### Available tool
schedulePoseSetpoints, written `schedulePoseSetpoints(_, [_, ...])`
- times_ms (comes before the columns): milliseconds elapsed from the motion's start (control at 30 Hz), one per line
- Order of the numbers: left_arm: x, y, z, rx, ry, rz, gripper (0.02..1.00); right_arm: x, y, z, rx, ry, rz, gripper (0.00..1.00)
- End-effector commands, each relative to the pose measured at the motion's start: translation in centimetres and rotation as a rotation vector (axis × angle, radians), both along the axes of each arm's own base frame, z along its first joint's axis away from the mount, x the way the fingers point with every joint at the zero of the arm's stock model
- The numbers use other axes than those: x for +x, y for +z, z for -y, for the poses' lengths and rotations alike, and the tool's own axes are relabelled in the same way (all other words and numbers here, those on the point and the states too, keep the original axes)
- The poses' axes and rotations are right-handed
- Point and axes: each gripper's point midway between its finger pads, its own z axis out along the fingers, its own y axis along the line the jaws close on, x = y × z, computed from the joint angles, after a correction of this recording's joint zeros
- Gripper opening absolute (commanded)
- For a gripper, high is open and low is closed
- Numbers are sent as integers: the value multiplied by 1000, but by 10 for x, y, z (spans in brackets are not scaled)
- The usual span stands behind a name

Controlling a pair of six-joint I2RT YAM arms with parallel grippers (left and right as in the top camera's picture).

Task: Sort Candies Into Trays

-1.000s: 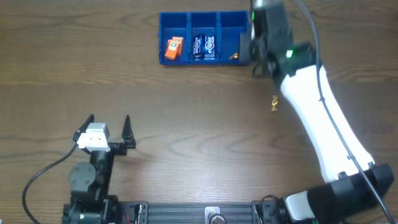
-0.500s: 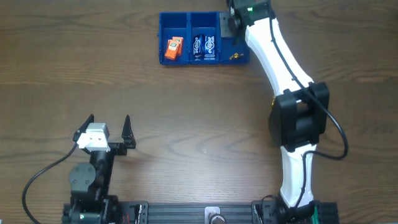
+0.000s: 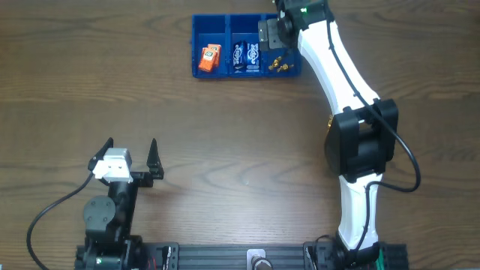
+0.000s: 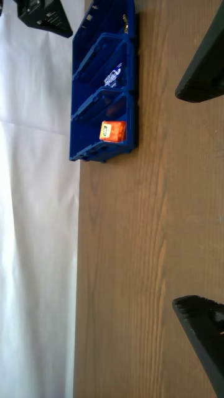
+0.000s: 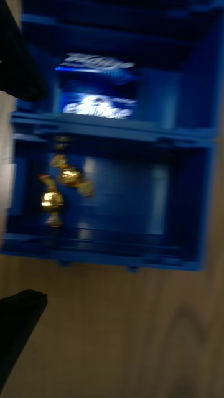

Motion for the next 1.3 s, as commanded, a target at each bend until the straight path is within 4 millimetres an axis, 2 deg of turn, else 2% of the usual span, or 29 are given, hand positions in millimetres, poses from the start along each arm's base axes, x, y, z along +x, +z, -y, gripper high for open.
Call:
schedulePoseSetpoints(33, [-1,-17,-2,19,8,-51,998,-28,70,27,-36,-39,58,1000])
schedulePoseSetpoints(167, [-1,-17,-2,19,8,-51,996,-61,91,51,-75,-63,46,1000])
schedulePoseSetpoints(300, [-1,-17,-2,19,8,-51,996,-104,85,78,-82,-95,21,1000])
schedulePoseSetpoints(367, [-1,-17,-2,19,8,-51,998,-124,72,89,-73,-124,3,1000])
schedulePoseSetpoints(433, [-1,-17,-2,19,8,-51,998,-149,46,105,-60,-178,-31,1000])
schedulePoseSetpoints(500, [-1,-17,-2,19,8,-51,998,-163,21,116,-53,-226,-66,998])
schedulePoseSetpoints(533, [-1,-17,-2,19,8,-51,998,-169,3,118,-36,-229,-97,1000])
schedulePoseSetpoints(600, [-1,-17,-2,19,8,-51,998,-175,-23,117,-11,-227,-121,1000])
schedulePoseSetpoints(733, [-1,-17,-2,19,8,-51,998,-179,-59,120,47,-235,-119,1000])
schedulePoseSetpoints(867, [-1,-17,-2,19,8,-51,996,-176,-72,121,59,-233,-131,1000])
schedulePoseSetpoints(1067, [-1,-17,-2,19,8,-51,998,-174,-101,123,48,-242,-190,998])
schedulePoseSetpoints(1300, [-1,-17,-2,19,8,-51,998,-179,-118,125,38,-250,-243,958])
